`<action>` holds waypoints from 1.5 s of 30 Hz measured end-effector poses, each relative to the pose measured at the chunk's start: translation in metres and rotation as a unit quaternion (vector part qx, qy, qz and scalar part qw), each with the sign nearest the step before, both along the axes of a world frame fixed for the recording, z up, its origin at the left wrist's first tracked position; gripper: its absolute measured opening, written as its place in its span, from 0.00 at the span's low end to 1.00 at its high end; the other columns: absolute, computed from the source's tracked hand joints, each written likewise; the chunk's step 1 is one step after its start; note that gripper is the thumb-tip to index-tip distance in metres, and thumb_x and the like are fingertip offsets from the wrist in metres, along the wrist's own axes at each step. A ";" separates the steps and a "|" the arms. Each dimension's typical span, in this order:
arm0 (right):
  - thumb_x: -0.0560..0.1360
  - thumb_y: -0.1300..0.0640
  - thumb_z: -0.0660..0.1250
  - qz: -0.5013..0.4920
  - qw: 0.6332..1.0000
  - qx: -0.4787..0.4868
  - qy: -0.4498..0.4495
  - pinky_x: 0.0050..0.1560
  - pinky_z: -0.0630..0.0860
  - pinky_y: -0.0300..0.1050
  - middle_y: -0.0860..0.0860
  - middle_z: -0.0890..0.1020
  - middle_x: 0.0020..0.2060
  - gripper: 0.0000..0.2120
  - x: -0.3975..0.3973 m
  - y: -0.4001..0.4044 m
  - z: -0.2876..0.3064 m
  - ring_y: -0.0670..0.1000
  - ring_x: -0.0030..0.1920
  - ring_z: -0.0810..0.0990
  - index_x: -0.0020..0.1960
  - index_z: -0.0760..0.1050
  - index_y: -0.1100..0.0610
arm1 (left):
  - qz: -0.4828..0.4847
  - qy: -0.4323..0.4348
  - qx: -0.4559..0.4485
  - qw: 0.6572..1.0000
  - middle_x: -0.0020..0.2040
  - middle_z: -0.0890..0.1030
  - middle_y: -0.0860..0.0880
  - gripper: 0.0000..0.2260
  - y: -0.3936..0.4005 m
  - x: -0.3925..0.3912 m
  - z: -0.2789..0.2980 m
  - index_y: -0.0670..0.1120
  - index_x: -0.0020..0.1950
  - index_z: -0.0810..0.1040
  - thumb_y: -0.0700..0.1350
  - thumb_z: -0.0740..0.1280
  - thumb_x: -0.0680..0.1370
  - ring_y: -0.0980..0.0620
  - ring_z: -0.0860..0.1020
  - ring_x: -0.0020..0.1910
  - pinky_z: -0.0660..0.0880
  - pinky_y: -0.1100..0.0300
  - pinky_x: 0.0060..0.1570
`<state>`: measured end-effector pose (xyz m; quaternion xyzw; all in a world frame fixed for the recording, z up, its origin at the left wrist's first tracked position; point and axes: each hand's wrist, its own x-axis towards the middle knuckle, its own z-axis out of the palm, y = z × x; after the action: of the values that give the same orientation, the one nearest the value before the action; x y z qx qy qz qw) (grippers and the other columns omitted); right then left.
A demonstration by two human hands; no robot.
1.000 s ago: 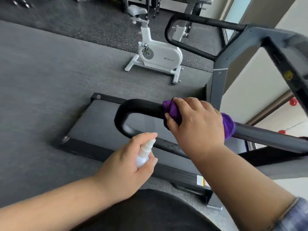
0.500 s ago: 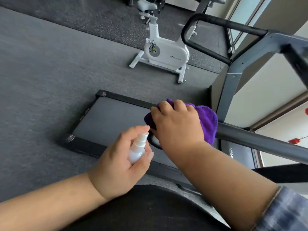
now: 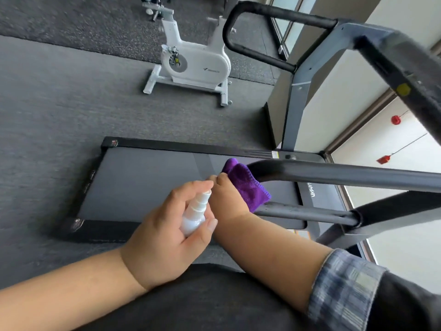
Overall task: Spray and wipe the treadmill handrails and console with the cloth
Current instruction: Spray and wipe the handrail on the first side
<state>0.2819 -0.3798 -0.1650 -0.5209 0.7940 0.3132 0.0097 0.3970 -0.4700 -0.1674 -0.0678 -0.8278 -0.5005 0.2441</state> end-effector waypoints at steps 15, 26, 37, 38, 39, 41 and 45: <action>0.72 0.48 0.76 -0.172 0.725 -0.658 -0.103 0.58 0.74 0.51 0.48 0.81 0.58 0.22 -0.033 0.064 0.106 0.52 0.58 0.78 0.64 0.80 0.51 | -0.198 0.114 -0.032 0.973 0.50 0.77 0.59 0.22 0.015 -0.031 0.027 0.59 0.75 0.60 0.53 0.63 0.82 0.60 0.80 0.43 0.74 0.71 0.45; 0.75 0.39 0.65 -0.310 0.753 -0.580 0.027 0.51 0.67 0.40 0.43 0.82 0.48 0.15 -0.054 0.152 0.074 0.50 0.50 0.77 0.55 0.81 0.45 | -0.175 0.015 -0.008 0.985 0.45 0.78 0.58 0.22 0.027 -0.035 0.020 0.58 0.70 0.62 0.48 0.65 0.79 0.56 0.79 0.37 0.76 0.61 0.39; 0.75 0.38 0.63 -0.218 0.832 -0.510 0.023 0.54 0.74 0.51 0.45 0.83 0.49 0.18 -0.032 0.091 0.074 0.54 0.51 0.80 0.55 0.82 0.47 | -0.175 0.030 -0.018 0.984 0.48 0.77 0.58 0.23 0.013 -0.023 0.021 0.57 0.70 0.62 0.47 0.66 0.78 0.57 0.79 0.39 0.75 0.66 0.43; 0.75 0.37 0.62 -0.211 0.842 -0.497 0.024 0.54 0.74 0.52 0.46 0.83 0.50 0.19 -0.029 0.086 0.074 0.54 0.51 0.80 0.55 0.82 0.47 | -0.172 0.031 -0.019 0.984 0.48 0.77 0.58 0.23 0.012 -0.021 0.021 0.57 0.70 0.62 0.47 0.66 0.78 0.57 0.79 0.39 0.76 0.66 0.43; 0.74 0.37 0.62 -0.202 0.853 -0.480 0.028 0.53 0.74 0.52 0.46 0.83 0.50 0.19 -0.026 0.082 0.074 0.55 0.51 0.80 0.55 0.82 0.47 | -0.169 0.032 -0.021 0.985 0.48 0.77 0.57 0.23 0.010 -0.019 0.021 0.57 0.70 0.62 0.47 0.66 0.78 0.56 0.79 0.39 0.76 0.65 0.43; 0.73 0.37 0.65 -0.186 0.878 -0.439 0.046 0.53 0.72 0.51 0.45 0.83 0.50 0.18 -0.021 0.074 0.072 0.55 0.52 0.79 0.55 0.82 0.47 | -0.160 0.034 -0.023 0.986 0.48 0.77 0.57 0.23 0.007 -0.015 0.020 0.57 0.70 0.63 0.47 0.66 0.78 0.56 0.79 0.40 0.76 0.64 0.43; 0.70 0.45 0.69 -0.149 0.905 -0.393 0.069 0.53 0.71 0.52 0.46 0.82 0.48 0.16 -0.013 0.060 0.062 0.57 0.52 0.78 0.55 0.82 0.49 | -0.147 0.035 -0.023 0.988 0.48 0.77 0.58 0.22 0.003 -0.006 0.019 0.56 0.70 0.63 0.48 0.66 0.78 0.57 0.79 0.41 0.76 0.65 0.44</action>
<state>0.2694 -0.3200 -0.1033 -0.3353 0.9198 0.0058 -0.2037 0.3906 -0.4672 -0.1488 -0.2121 -0.8111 -0.5091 0.1947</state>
